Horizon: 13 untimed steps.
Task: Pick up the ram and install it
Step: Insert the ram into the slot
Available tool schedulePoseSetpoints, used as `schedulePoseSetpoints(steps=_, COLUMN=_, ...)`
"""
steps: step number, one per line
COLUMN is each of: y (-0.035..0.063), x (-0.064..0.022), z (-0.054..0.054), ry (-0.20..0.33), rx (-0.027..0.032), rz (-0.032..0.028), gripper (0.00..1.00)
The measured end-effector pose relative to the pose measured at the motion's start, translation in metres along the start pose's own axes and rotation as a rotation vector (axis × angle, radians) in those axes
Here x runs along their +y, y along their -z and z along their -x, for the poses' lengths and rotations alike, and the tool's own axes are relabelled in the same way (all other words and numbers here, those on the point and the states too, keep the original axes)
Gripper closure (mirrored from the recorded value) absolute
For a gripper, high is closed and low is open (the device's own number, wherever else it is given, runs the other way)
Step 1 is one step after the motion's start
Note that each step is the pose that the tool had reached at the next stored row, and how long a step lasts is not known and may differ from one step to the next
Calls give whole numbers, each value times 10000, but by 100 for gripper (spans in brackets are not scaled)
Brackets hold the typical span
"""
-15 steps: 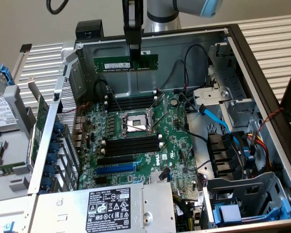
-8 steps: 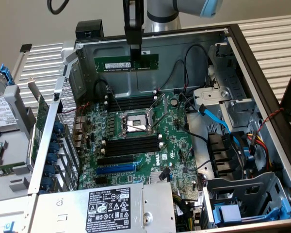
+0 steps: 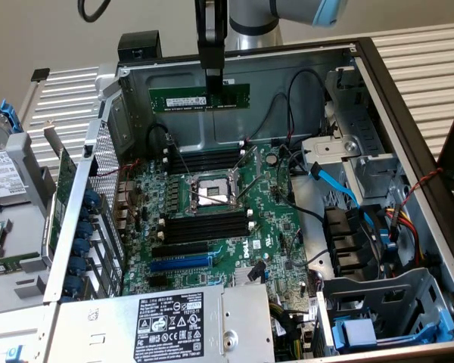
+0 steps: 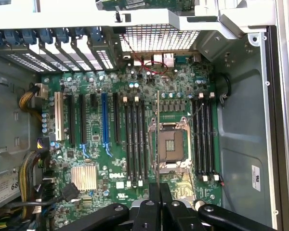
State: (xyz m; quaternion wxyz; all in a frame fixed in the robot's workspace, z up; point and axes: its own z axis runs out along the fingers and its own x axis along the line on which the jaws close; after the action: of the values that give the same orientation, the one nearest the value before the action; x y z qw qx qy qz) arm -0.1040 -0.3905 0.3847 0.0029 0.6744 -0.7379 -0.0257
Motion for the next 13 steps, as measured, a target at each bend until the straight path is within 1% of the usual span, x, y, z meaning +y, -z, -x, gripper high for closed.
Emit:
schedulePoseSetpoints(steps=8, y=-5, x=-1, z=0, ry=0, rx=-1, rz=-1, gripper=88)
schedulePoseSetpoints(steps=10, y=-21, x=-1, z=-1, ry=1, rx=-1, rz=0, gripper=88)
schedulePoseSetpoints(steps=13, y=-73, x=-3, z=-2, ry=0, rx=0, rz=0, gripper=88)
